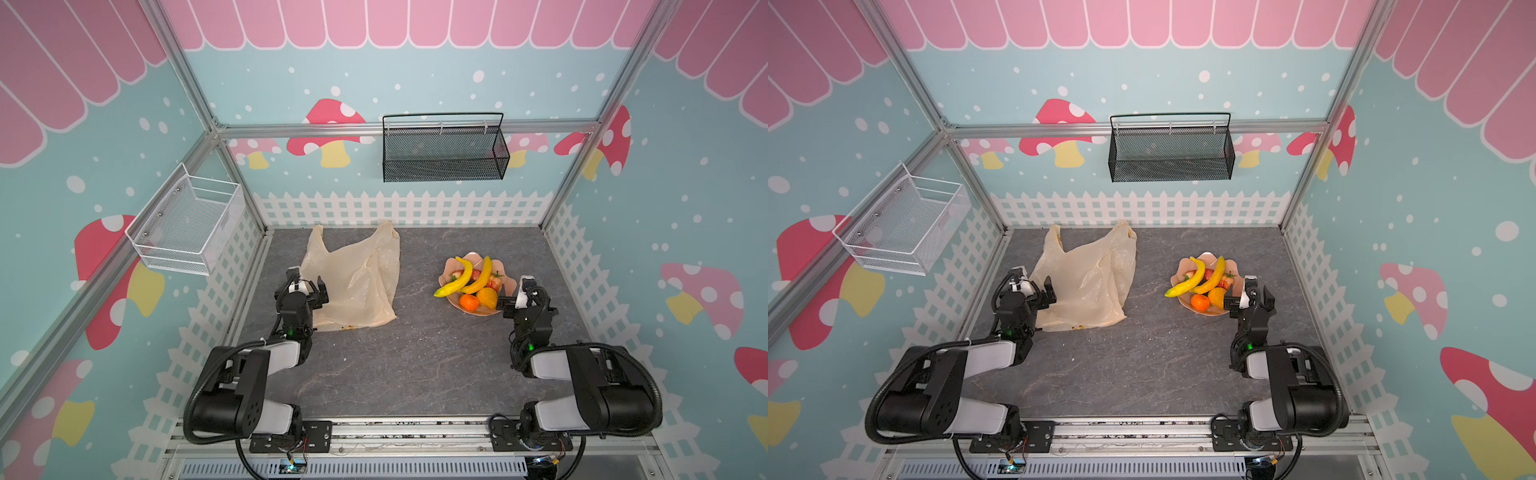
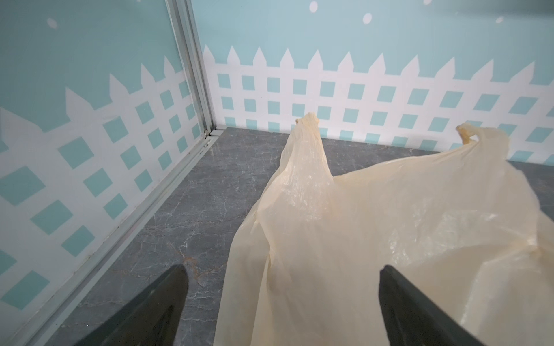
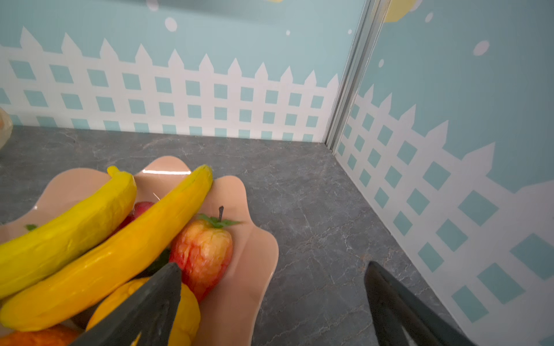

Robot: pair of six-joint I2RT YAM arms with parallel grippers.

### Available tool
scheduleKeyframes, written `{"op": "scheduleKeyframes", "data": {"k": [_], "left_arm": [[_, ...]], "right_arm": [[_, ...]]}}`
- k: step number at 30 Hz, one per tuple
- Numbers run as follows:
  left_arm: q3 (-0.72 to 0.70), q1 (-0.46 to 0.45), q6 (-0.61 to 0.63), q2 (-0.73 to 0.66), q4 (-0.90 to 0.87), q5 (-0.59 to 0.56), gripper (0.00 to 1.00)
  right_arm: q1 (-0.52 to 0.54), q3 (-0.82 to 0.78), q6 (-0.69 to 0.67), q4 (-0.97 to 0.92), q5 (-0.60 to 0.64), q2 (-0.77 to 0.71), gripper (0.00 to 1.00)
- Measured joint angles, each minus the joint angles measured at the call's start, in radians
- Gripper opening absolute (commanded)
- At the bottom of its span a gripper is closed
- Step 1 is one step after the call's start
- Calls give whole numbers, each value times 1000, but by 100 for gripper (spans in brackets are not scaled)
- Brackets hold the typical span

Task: Place the fruits into the plastic bag
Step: Rotate the plastic bag at the center of the table.

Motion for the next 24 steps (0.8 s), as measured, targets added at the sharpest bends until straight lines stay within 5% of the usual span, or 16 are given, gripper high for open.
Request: {"op": "scheduleKeyframes", "data": {"k": [6, 12, 24], "left_arm": [[63, -19, -45, -242, -254, 31, 99], [338, -98, -164, -364, -634, 103, 99], [905, -372, -348, -5, -1303, 156, 99]], "right_arm": [[0, 20, 35, -220, -39, -268, 97], [0, 158, 115, -562, -113, -509, 97], [1, 249, 211, -1033, -297, -575, 97]]}}
